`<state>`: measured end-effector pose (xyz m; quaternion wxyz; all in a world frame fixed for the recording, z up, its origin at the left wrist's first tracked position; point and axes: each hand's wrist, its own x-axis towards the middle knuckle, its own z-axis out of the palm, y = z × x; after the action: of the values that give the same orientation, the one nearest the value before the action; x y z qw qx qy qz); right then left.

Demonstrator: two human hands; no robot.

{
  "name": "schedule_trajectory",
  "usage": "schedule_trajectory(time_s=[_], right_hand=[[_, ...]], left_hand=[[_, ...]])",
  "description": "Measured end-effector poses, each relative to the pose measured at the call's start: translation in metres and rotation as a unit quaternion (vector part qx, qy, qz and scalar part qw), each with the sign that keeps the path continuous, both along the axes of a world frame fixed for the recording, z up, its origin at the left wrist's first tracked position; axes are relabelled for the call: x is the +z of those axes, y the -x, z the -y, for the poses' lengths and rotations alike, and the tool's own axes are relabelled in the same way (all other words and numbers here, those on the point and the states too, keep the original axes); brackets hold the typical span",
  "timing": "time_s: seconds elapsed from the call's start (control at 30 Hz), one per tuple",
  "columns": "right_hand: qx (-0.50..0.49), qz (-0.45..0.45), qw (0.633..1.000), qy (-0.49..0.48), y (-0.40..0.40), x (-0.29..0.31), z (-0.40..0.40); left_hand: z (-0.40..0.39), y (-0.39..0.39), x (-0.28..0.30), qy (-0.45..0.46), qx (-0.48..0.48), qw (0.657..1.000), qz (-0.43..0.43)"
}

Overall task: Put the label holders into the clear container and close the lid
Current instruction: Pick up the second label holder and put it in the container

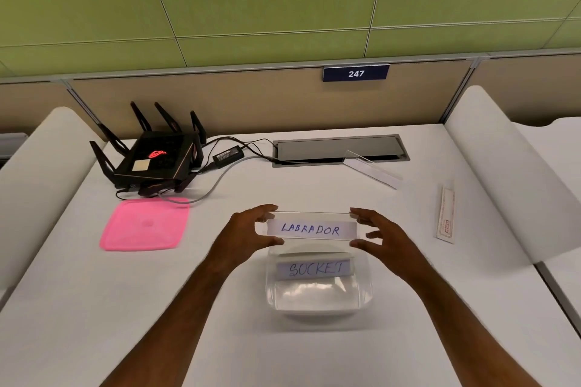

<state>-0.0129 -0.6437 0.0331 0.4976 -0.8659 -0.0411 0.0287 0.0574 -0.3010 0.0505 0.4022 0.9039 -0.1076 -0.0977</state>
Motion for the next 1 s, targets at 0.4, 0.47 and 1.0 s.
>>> schedule_trajectory(time_s=[0.4,0.47,1.0], right_hand=[[0.006,0.016,1.000,0.003,-0.003,-0.008,0.009],[0.005,0.017,1.000,-0.001,-0.004,-0.009,0.009],[0.002,-0.008,1.000,0.018,-0.002,-0.013,0.014]], left_hand=[[0.006,0.009,-0.005,0.020,0.023,0.999,-0.025],[0.007,0.008,-0.006,0.019,0.025,0.999,-0.026],[0.010,0.012,-0.006,-0.010,-0.003,1.000,-0.024]])
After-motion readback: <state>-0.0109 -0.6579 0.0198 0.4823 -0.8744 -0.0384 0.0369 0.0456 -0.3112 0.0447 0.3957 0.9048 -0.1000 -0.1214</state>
